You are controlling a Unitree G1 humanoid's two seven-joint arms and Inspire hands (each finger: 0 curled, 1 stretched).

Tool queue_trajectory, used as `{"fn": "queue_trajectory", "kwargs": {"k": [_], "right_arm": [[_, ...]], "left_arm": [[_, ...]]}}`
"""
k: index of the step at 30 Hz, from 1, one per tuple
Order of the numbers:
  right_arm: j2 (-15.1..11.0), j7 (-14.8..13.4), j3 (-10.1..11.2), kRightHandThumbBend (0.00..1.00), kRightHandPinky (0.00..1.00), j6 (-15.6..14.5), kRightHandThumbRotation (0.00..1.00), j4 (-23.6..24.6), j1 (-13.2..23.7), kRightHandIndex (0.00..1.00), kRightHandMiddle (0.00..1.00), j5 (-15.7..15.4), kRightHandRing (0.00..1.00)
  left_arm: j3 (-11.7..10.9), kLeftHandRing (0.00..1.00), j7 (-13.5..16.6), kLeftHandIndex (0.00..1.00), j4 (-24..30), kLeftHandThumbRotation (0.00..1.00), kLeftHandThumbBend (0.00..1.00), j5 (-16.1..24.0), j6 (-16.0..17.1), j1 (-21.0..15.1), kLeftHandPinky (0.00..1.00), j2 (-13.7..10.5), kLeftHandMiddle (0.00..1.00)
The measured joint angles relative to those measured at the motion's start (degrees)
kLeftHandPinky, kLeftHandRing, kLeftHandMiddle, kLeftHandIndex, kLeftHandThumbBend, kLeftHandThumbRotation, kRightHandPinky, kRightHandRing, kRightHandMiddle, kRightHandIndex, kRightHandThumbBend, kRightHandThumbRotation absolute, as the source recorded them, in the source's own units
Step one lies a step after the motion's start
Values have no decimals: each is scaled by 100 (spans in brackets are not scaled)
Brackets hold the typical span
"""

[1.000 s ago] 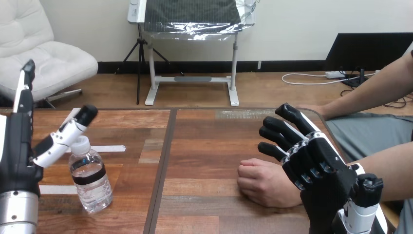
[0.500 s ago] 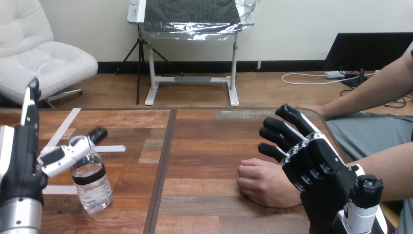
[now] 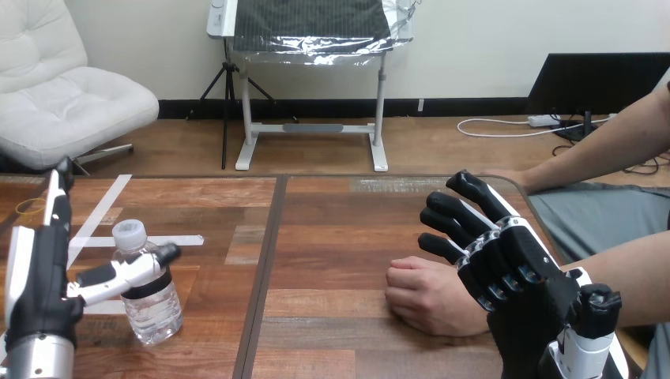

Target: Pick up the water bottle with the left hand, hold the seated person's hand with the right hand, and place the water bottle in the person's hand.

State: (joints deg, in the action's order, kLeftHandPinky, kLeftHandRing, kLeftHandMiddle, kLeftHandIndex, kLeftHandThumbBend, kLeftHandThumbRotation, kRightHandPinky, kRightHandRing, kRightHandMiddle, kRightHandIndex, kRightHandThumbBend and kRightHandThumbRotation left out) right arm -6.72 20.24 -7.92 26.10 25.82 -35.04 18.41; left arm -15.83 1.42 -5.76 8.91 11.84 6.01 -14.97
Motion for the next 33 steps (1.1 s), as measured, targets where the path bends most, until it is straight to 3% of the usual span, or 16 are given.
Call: {"fn": "queue_trajectory", "kwargs": {"k": [12,24,33], "right_arm": [[0,1,8,92,81,2,100,0,-17,88,85,0,85],[-1,2,22,92,81,2,100,0,-23,88,85,2,85],[-4,4,40,92,80,2,100,0,-23,88,85,7,85]], "left_arm": [[152,100,-3,100,-277,10,98,82,-10,-66,100,-30,100],[250,96,-7,100,-589,17,99,117,-42,-213,84,-111,100],[366,98,-22,100,-810,18,96,120,-58,-265,83,-203,100]]}}
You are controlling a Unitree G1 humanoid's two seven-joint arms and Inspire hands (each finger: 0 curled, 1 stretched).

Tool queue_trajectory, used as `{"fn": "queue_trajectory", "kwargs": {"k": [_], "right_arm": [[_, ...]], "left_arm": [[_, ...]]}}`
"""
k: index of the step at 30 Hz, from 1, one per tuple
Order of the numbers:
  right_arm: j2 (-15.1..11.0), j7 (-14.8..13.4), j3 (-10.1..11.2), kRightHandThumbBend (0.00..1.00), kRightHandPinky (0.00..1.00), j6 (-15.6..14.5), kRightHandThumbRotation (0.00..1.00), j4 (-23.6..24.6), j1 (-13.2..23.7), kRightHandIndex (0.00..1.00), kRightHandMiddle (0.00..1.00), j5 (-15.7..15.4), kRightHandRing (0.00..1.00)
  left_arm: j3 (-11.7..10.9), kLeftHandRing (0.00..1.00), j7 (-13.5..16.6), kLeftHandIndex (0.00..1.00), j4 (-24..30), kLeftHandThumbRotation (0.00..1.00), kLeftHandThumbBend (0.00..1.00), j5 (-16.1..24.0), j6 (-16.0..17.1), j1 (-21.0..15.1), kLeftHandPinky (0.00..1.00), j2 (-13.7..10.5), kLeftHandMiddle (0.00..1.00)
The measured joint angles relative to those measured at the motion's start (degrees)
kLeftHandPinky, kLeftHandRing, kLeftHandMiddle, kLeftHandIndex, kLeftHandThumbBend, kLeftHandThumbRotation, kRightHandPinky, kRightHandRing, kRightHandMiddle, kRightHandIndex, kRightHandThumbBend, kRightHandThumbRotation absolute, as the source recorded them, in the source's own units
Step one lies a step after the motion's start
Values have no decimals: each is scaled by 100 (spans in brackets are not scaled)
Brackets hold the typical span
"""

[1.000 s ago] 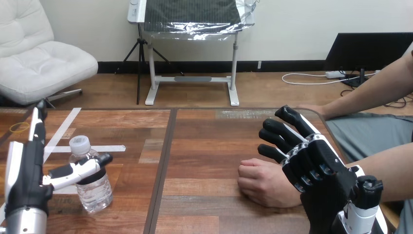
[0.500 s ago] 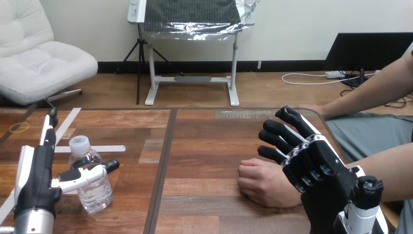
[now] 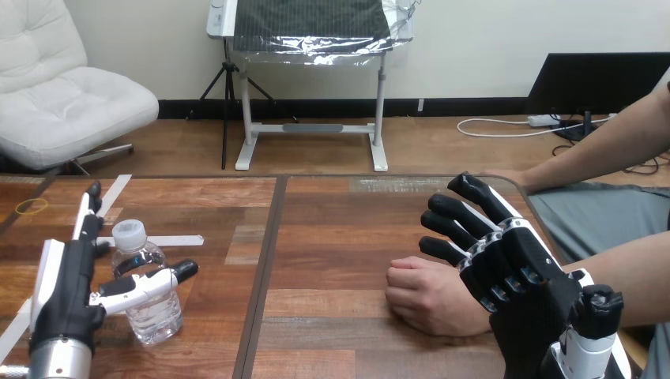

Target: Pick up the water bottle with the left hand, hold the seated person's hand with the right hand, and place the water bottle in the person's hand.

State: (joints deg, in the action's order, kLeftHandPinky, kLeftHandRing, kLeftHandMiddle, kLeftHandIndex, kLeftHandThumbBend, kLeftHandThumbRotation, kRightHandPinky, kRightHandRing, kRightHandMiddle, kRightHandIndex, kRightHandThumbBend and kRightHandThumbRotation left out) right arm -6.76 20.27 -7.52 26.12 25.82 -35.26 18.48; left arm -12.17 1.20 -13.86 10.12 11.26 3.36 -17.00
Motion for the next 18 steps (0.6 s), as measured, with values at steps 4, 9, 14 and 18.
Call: {"fn": "queue_trajectory", "kwargs": {"k": [4,9,14,18], "right_arm": [[-3,6,17,92,80,0,100,0,0,88,85,4,85],[-2,6,35,92,80,0,100,0,2,88,85,13,85],[-3,12,40,92,80,0,100,0,4,88,85,55,85],[-3,16,51,92,80,0,100,0,11,87,84,78,84]], "left_arm": [[32,97,-1,100,-175,19,97,-9,13,-49,83,-12,100],[61,95,-2,100,-397,21,98,-26,14,-123,81,-12,100],[82,93,-2,100,-613,21,98,-42,14,-205,78,-12,98],[98,92,1,100,-786,19,96,-40,14,-287,76,-12,98]]}}
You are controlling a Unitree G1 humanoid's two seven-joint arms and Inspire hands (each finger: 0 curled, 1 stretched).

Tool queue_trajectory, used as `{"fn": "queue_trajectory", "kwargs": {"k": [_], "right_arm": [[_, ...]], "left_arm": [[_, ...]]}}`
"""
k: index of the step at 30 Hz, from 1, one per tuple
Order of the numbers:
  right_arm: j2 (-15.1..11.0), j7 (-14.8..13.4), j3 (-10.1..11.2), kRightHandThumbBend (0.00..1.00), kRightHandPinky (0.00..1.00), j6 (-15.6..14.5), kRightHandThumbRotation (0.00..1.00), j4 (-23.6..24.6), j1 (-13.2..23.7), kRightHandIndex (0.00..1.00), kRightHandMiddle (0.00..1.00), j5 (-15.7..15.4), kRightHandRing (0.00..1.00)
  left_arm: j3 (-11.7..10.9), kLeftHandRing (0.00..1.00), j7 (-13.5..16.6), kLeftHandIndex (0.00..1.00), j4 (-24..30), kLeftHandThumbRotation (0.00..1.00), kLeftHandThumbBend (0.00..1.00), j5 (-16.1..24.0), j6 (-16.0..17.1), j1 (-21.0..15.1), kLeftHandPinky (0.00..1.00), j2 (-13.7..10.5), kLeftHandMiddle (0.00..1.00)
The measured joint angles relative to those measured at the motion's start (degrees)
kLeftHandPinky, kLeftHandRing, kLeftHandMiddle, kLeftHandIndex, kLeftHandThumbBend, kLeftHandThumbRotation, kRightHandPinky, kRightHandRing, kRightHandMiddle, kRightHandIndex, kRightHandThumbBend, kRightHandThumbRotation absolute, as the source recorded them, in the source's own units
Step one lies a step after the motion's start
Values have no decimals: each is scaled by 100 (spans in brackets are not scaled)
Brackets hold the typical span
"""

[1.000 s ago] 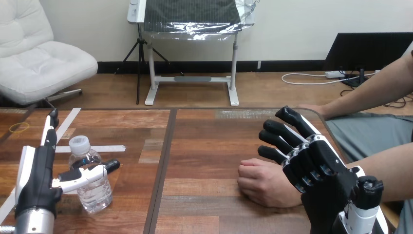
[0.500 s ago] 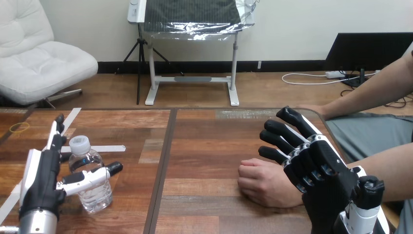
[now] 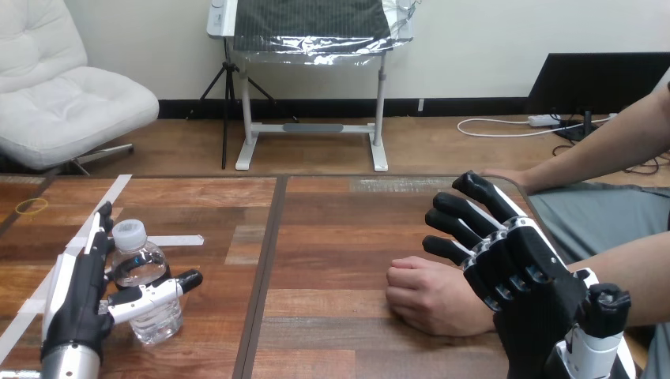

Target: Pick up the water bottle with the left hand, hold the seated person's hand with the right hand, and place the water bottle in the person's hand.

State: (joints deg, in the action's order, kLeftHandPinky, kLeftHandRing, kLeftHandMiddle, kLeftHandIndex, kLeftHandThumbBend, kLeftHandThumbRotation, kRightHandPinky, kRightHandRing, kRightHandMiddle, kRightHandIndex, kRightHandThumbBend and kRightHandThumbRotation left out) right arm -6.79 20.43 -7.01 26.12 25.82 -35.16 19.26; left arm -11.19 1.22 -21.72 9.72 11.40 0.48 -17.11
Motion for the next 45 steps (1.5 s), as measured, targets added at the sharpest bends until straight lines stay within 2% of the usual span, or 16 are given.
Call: {"fn": "queue_trajectory", "kwargs": {"k": [9,15,22,29,45], "right_arm": [[-6,23,19,92,79,0,100,0,18,87,84,8,84],[-13,56,21,92,79,0,100,0,41,87,84,8,84],[-13,63,25,92,79,0,100,0,55,87,83,5,84],[-13,61,35,92,79,0,100,0,64,86,83,-16,83],[-13,55,48,92,78,0,100,0,68,86,83,-51,83]], "left_arm": [[72,98,3,100,-357,20,94,-1,-5,-214,83,-1,100],[126,100,17,100,-526,23,94,8,-39,-371,86,-5,100],[163,100,23,100,-617,22,92,7,-154,-527,89,-4,100],[177,100,27,100,-727,21,92,-7,-269,-660,91,-2,100],[179,100,56,100,-1061,19,90,-43,-275,-881,93,0,100]]}}
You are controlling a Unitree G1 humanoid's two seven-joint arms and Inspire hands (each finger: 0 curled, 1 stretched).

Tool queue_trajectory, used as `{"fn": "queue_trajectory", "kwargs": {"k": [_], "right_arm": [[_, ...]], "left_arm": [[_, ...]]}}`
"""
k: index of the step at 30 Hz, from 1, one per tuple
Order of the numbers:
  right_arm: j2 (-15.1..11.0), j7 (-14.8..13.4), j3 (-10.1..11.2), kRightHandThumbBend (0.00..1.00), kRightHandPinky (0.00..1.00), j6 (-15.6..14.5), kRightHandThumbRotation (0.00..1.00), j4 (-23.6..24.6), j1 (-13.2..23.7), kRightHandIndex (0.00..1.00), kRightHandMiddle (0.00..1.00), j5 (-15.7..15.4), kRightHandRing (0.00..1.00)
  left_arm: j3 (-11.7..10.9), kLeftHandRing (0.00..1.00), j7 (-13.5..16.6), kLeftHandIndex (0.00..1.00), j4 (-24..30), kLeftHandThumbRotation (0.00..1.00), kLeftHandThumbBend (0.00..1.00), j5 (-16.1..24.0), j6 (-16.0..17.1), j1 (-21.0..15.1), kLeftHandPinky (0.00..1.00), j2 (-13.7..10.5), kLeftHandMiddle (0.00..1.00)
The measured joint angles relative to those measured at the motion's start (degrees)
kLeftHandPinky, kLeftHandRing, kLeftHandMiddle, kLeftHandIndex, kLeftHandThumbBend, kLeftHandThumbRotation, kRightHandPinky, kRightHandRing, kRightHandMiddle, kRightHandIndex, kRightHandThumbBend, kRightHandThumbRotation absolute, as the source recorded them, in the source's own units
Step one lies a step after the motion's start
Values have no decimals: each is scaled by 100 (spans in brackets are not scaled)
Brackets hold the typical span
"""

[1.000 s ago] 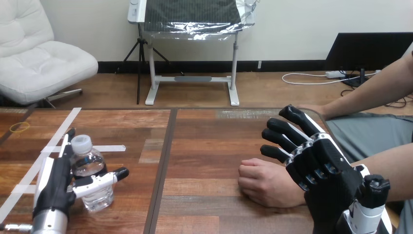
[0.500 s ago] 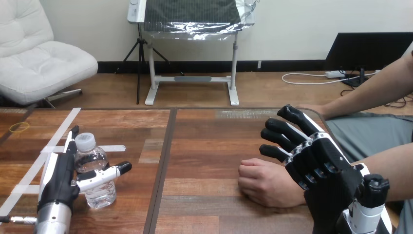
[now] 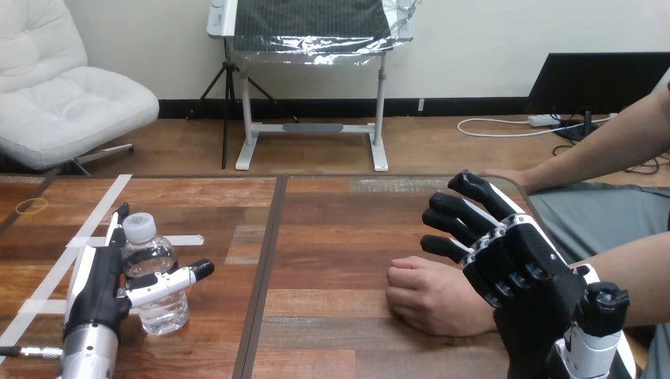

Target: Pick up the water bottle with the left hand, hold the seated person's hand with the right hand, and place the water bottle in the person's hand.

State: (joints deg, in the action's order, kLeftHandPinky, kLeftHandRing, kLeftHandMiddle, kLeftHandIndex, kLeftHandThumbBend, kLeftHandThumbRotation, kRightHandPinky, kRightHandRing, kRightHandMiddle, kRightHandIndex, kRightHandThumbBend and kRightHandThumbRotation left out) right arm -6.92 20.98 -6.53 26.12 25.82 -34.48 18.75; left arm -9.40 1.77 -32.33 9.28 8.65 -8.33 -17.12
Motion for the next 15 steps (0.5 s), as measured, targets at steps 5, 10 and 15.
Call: {"fn": "queue_trajectory", "kwargs": {"k": [5,10,15], "right_arm": [[1,0,0,91,78,0,100,0,0,86,83,0,83],[3,-8,1,91,78,0,100,0,0,86,83,0,83],[6,-19,0,91,78,0,100,0,1,86,83,0,83]], "left_arm": [[0,98,43,99,-159,17,89,-13,5,-81,92,5,99],[5,90,126,91,-200,14,88,-12,6,-92,83,26,91],[5,80,247,82,-197,7,87,-22,6,-92,71,69,83]]}}
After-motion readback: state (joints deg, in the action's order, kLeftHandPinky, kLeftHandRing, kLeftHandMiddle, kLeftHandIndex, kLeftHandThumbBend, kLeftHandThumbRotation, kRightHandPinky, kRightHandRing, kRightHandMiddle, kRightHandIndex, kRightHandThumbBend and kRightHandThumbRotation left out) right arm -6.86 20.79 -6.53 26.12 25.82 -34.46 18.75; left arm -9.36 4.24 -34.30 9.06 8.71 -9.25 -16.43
